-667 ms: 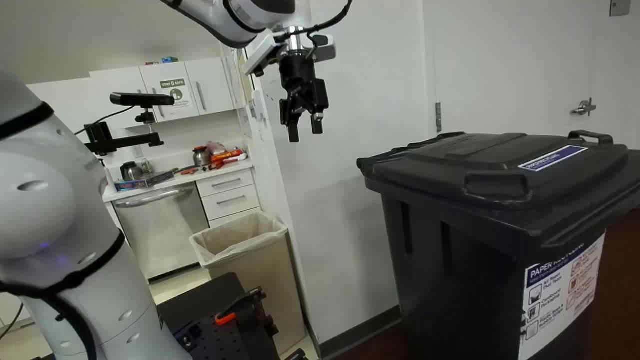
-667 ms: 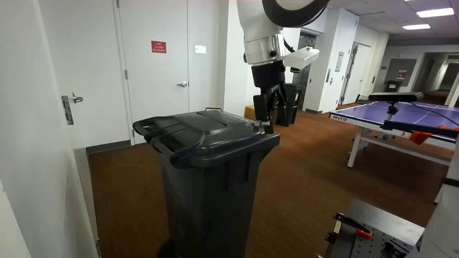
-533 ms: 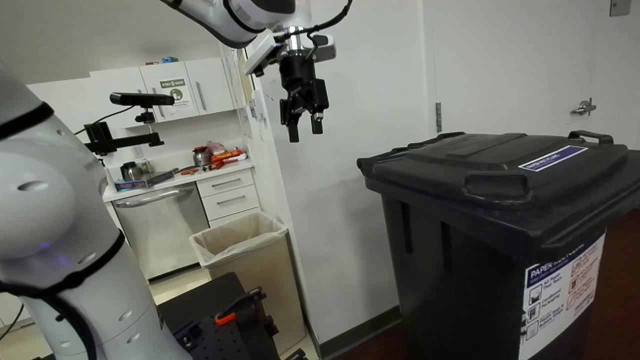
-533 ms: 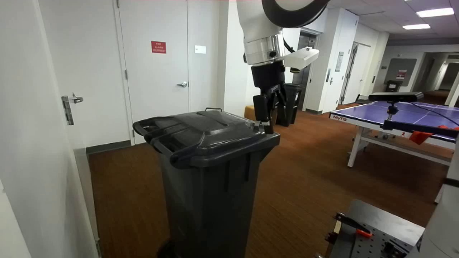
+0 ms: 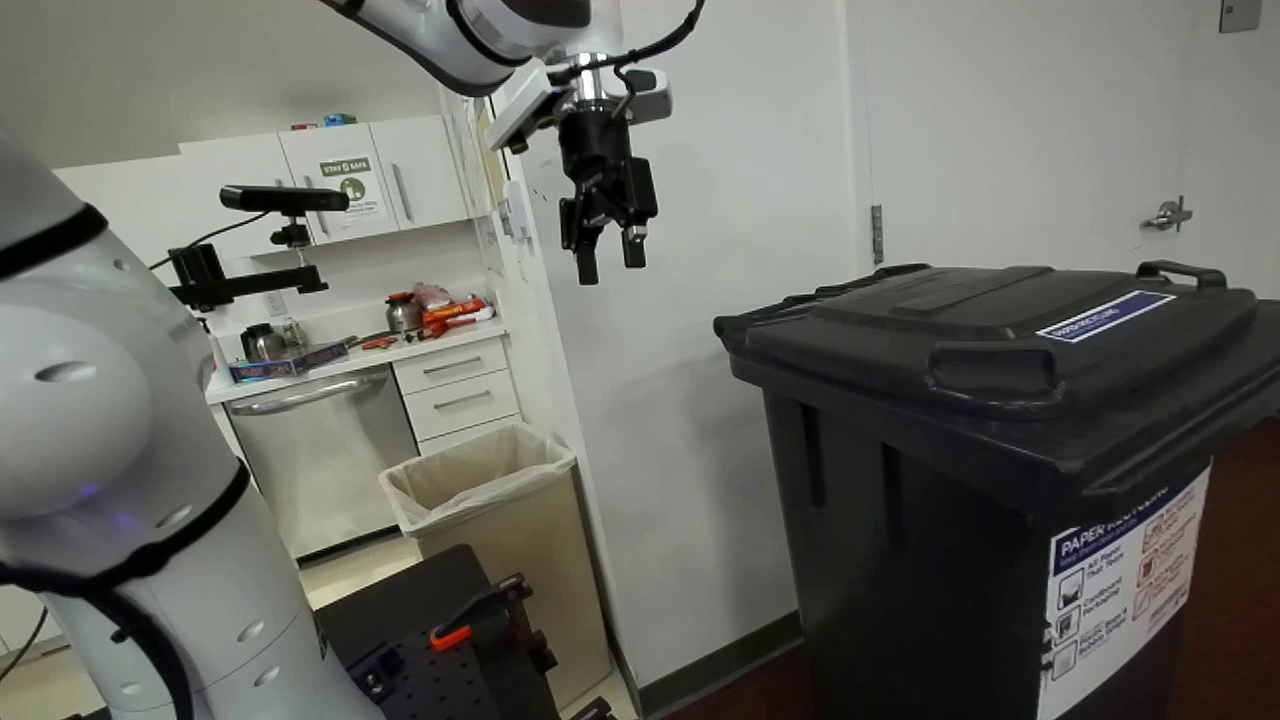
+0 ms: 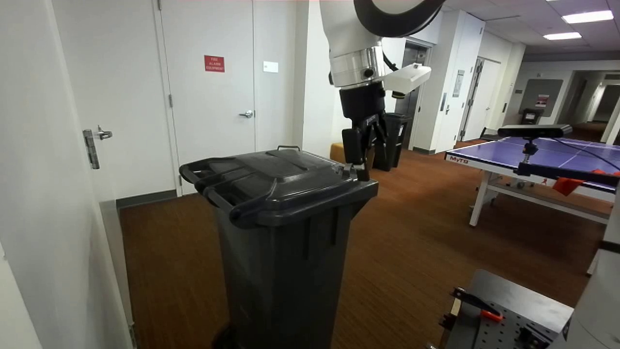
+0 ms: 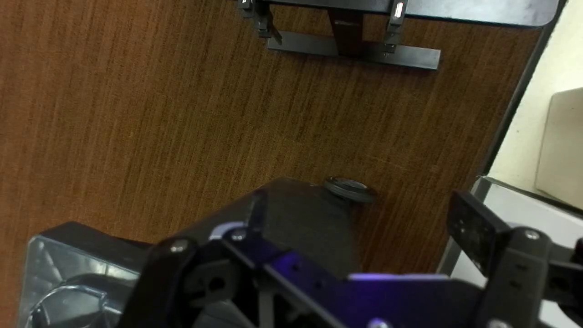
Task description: Open the bin
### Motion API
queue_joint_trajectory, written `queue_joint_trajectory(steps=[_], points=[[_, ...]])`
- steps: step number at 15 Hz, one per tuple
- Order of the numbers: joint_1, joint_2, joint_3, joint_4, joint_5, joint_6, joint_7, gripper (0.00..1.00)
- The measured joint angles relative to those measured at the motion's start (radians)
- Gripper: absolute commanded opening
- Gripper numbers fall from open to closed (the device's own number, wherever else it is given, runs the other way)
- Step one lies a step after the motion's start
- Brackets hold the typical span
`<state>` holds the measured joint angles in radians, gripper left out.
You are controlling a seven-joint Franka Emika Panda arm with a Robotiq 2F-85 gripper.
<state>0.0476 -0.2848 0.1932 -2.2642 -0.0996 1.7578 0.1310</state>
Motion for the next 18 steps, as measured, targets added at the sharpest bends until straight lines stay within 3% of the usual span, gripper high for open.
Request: queue_joint_trajectory(steps=[5, 7, 12, 18], points=[[0.001, -0.001, -0.008, 0.0, 0.0, 0.005, 0.006, 1.0], [-0.001, -0.014, -0.042, -0.001, 0.007, 0.019, 0.016, 1.0], [-0.059, -0.093, -0.217, -0.041, 0.067, 0.109, -0.008, 1.0], [-0.166, -0.131, -0.408, -0.162, 0.185, 0.377, -0.103, 1.0]])
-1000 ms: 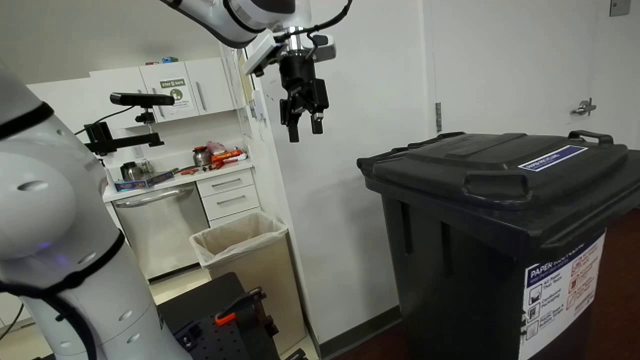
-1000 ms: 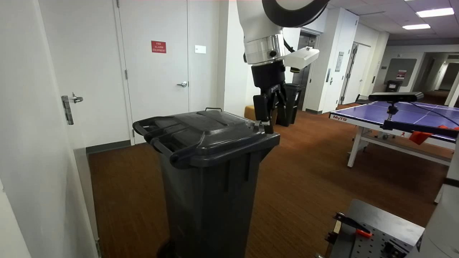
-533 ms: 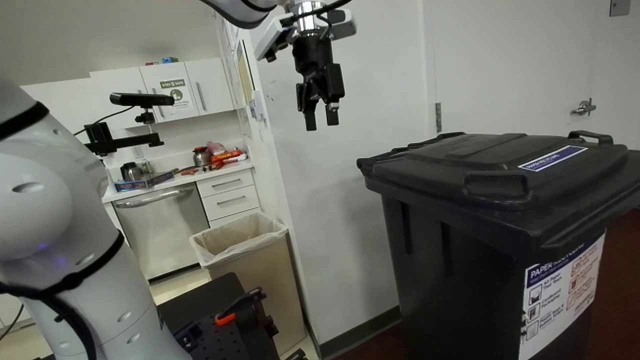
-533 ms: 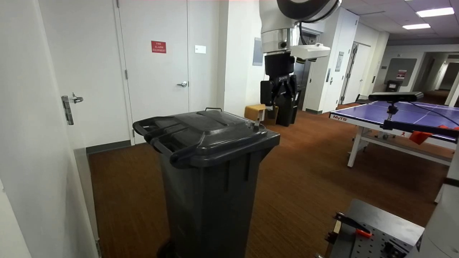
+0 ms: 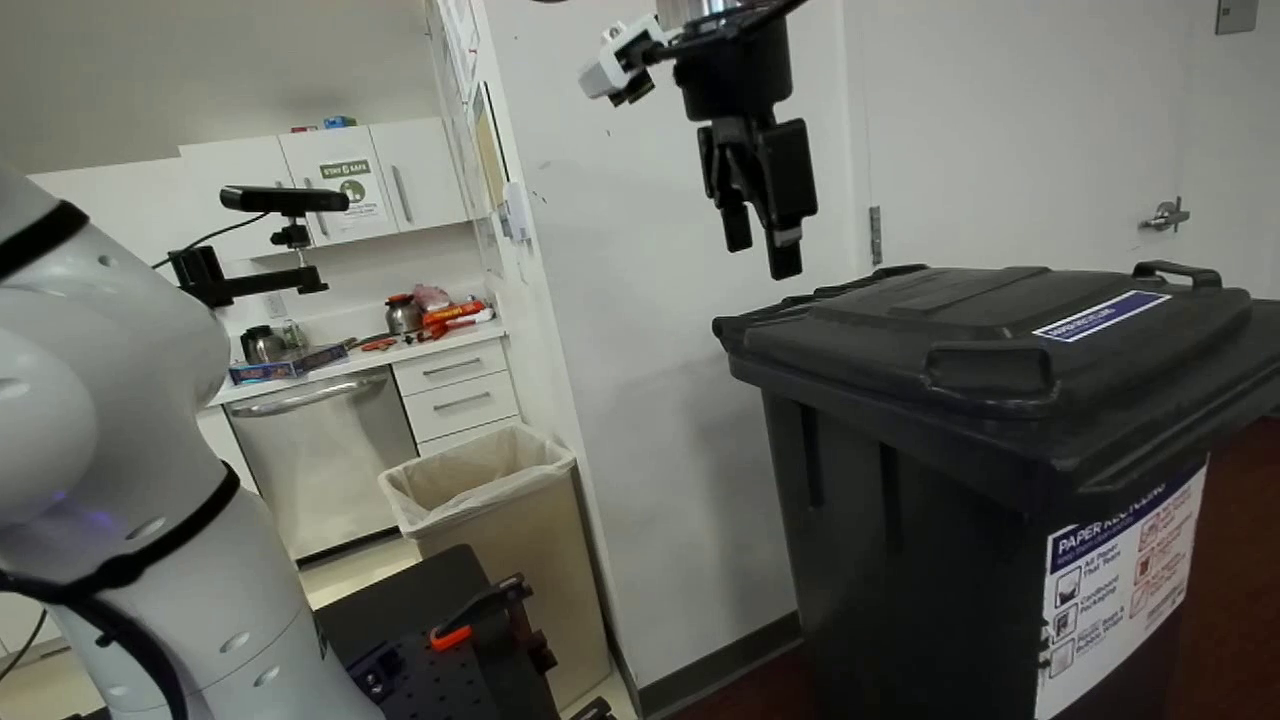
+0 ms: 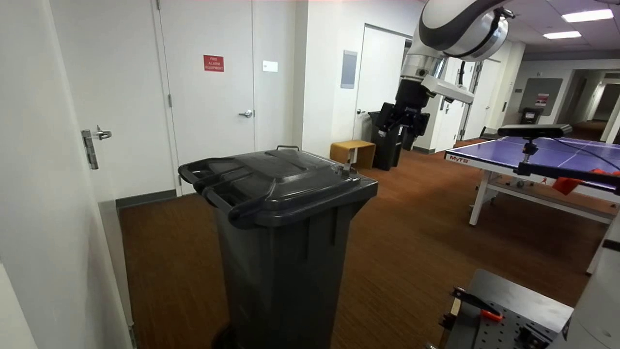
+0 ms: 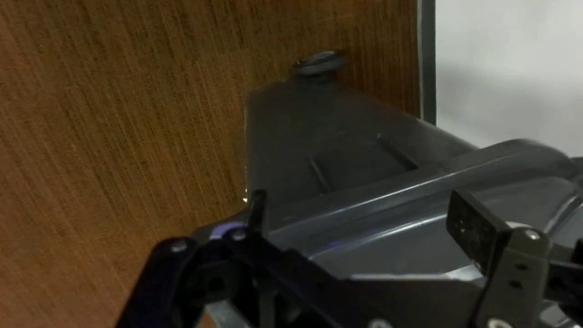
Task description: Open the bin
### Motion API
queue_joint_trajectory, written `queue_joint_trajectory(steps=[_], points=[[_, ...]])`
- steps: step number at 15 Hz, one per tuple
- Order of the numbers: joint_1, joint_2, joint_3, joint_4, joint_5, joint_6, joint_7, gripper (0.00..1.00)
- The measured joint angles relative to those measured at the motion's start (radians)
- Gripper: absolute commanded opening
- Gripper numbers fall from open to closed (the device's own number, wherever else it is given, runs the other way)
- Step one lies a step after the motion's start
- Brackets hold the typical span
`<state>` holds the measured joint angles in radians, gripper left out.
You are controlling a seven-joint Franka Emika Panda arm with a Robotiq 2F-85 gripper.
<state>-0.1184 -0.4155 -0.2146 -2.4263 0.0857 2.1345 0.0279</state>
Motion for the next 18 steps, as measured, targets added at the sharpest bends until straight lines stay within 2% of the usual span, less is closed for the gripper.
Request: queue_joint_trajectory(steps=[6, 8, 12, 15, 18], points=[[-0.013, 0.003, 0.007, -0.006, 0.001, 0.007, -0.009, 1.0], [-0.012, 0.004, 0.006, -0.007, 0.049, 0.011, -0.016, 1.0], [-0.008, 0.038, -0.09, -0.027, 0.286, 0.154, -0.148, 1.0], [0.004, 0.092, -0.183, -0.052, 0.525, 0.283, -0.322, 1.0], [0.081, 0.13, -0.308, -0.059, 0.792, 0.357, -0.539, 1.0]])
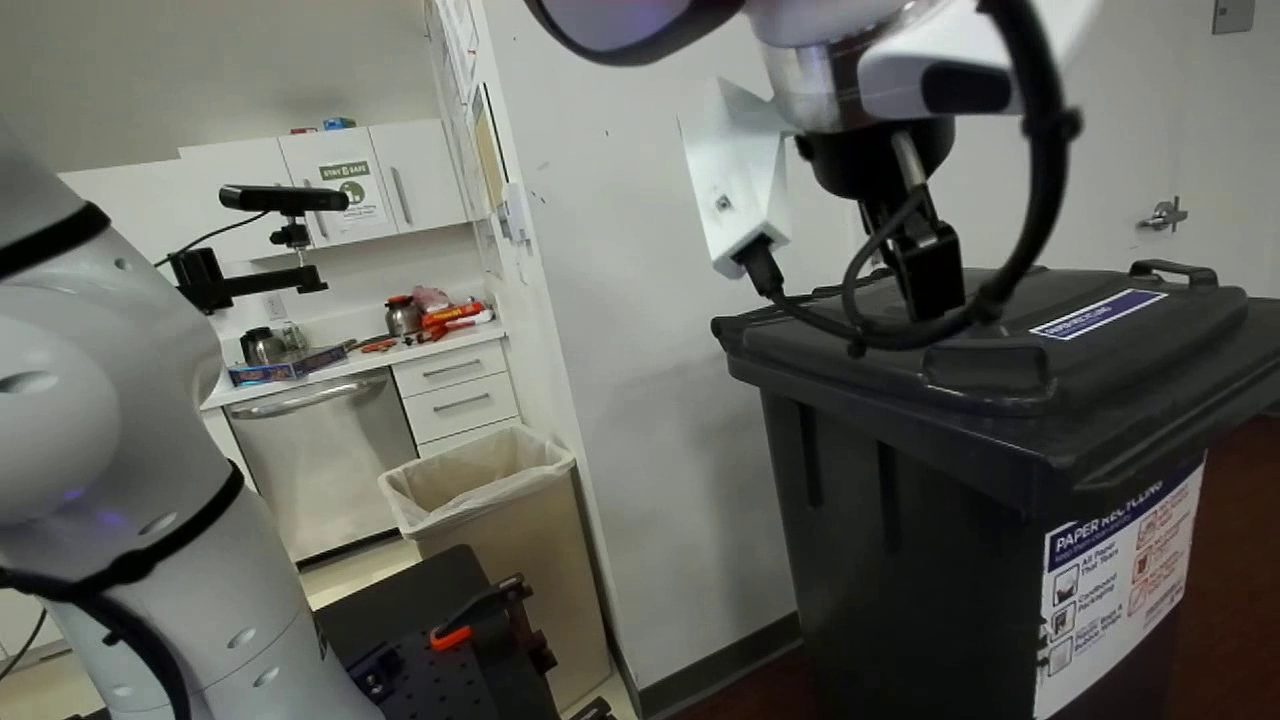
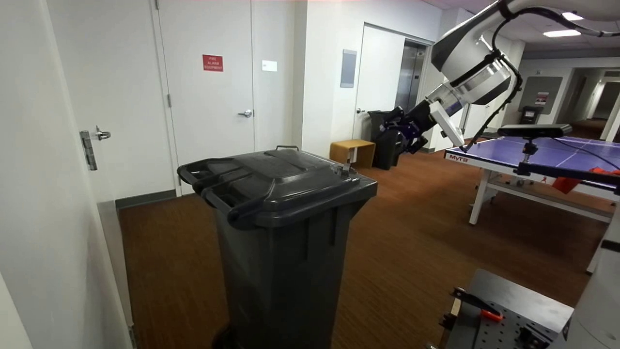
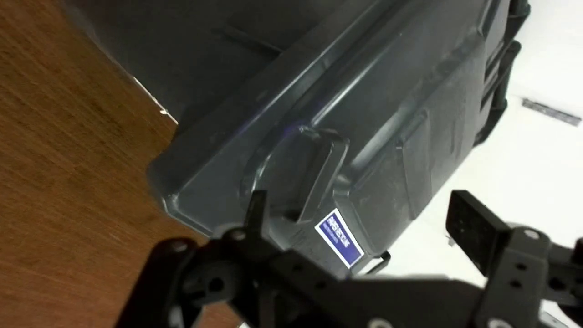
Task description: Open the bin
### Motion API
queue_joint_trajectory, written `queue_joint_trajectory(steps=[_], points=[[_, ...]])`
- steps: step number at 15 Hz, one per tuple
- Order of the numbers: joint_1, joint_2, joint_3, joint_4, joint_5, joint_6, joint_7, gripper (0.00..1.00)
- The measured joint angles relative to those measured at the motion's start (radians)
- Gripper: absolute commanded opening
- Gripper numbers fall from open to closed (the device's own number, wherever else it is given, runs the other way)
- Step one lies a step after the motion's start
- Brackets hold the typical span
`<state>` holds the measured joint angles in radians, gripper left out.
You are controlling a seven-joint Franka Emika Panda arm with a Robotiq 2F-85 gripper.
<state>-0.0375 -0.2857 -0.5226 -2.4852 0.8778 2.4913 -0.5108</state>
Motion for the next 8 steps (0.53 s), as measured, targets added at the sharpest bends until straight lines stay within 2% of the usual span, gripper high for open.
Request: queue_joint_trajectory(steps=[2, 5, 8], points=[[0.058, 0.013, -0.082, 0.0, 0.178, 0.003, -0.148, 1.0], [0.104, 0.05, -0.165, 0.001, 0.412, -0.04, -0.345, 1.0], [0.047, 0.112, -0.137, 0.004, 0.515, -0.12, -0.416, 1.0]])
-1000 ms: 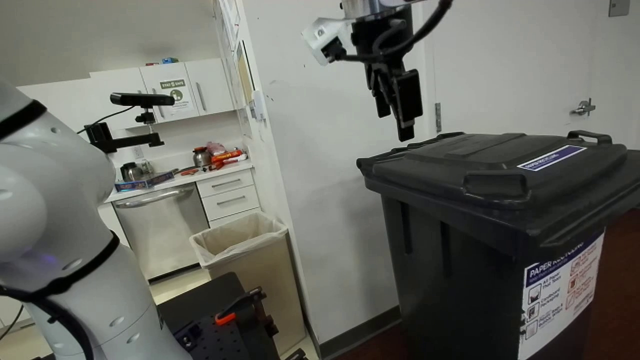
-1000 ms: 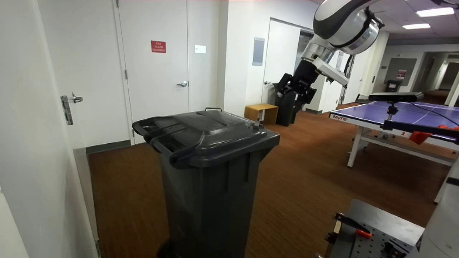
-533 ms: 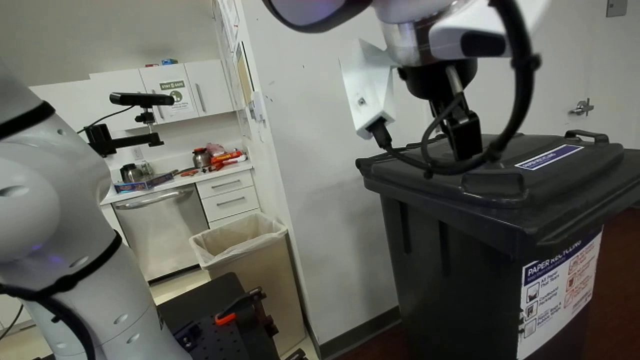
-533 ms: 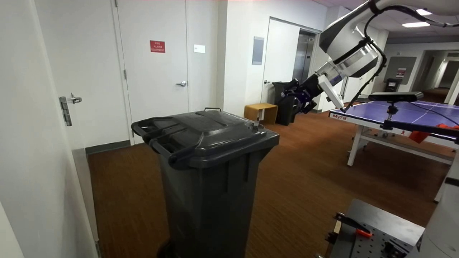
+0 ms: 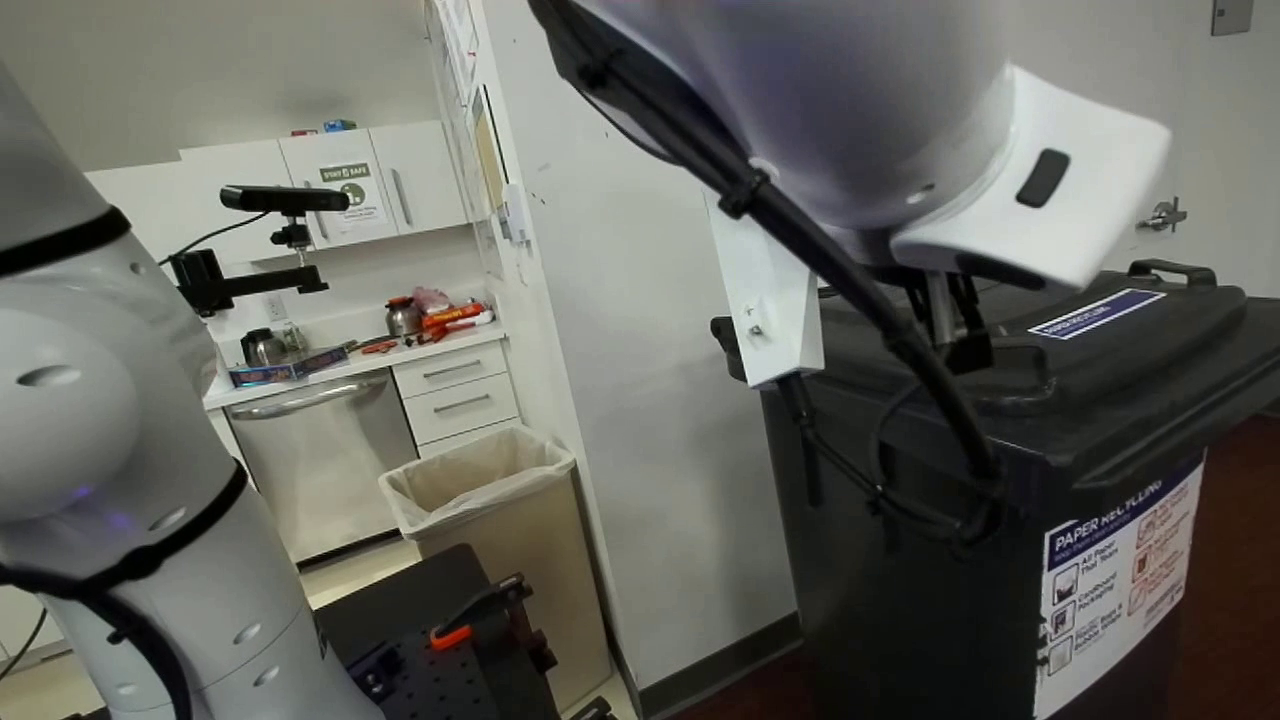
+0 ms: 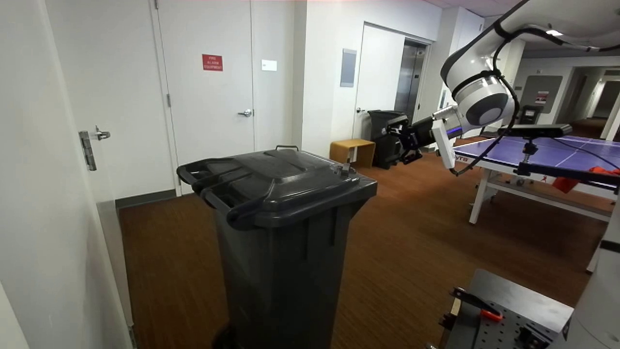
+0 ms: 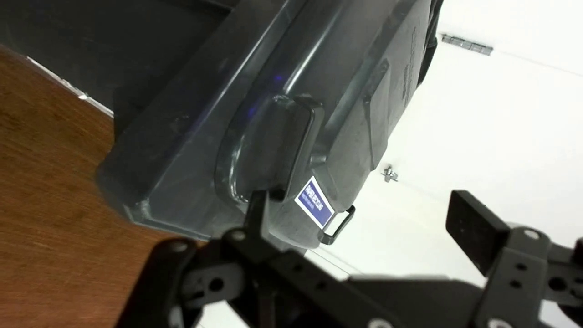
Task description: Open the bin
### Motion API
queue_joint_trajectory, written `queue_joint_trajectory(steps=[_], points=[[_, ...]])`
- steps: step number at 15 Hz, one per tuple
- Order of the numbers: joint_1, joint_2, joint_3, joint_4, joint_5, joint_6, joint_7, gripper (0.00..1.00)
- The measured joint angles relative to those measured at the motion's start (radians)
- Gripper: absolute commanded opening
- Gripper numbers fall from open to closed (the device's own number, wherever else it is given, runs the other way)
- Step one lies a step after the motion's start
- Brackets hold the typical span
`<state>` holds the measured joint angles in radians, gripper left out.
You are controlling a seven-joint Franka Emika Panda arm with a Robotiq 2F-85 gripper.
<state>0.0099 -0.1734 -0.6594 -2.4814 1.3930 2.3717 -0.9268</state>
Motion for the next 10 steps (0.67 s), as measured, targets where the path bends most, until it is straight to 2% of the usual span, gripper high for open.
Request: queue_joint_trajectory(steps=[2, 7, 10], points=[[-0.008, 0.017, 0.012, 0.005, 0.006, -0.003, -0.001, 1.0], [-0.148, 0.045, 0.164, 0.008, 0.033, -0.005, 0.003, 1.0], [-0.199, 0.077, 0.219, 0.028, 0.079, -0.018, 0.006, 1.0]])
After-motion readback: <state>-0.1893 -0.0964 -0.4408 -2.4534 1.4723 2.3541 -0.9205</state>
